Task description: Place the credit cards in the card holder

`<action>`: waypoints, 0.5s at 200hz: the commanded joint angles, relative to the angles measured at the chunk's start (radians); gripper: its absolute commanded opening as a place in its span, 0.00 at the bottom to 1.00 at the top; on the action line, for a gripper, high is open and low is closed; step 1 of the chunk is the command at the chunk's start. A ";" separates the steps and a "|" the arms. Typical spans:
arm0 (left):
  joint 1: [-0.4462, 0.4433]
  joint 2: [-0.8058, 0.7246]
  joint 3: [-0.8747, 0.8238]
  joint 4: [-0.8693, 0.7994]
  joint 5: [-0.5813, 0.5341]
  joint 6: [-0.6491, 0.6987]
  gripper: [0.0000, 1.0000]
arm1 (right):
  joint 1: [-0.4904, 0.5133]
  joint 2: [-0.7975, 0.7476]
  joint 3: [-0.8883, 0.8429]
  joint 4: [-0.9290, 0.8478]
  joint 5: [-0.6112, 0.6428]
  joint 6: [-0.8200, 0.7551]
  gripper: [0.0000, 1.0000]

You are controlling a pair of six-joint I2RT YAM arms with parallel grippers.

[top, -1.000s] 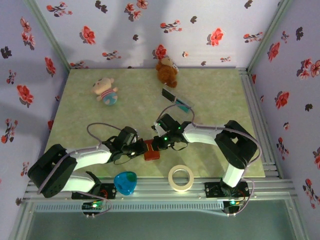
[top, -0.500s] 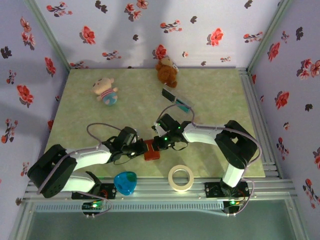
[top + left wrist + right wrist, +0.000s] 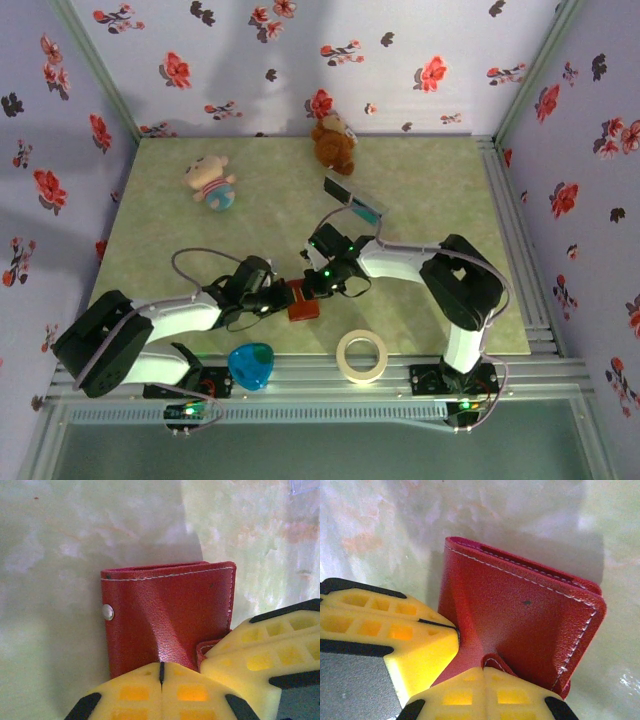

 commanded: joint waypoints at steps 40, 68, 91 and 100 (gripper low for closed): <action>0.002 -0.157 0.011 -0.187 -0.057 0.075 0.01 | 0.026 0.012 -0.019 -0.067 0.116 0.066 0.01; 0.045 -0.313 0.104 -0.400 -0.113 0.184 0.04 | 0.029 -0.113 0.016 -0.020 0.192 0.097 0.24; 0.123 -0.433 0.145 -0.484 -0.125 0.255 0.13 | 0.031 -0.209 0.033 0.030 0.265 0.102 0.32; 0.161 -0.471 0.173 -0.533 -0.143 0.295 0.22 | 0.029 -0.253 0.020 0.067 0.299 0.105 0.37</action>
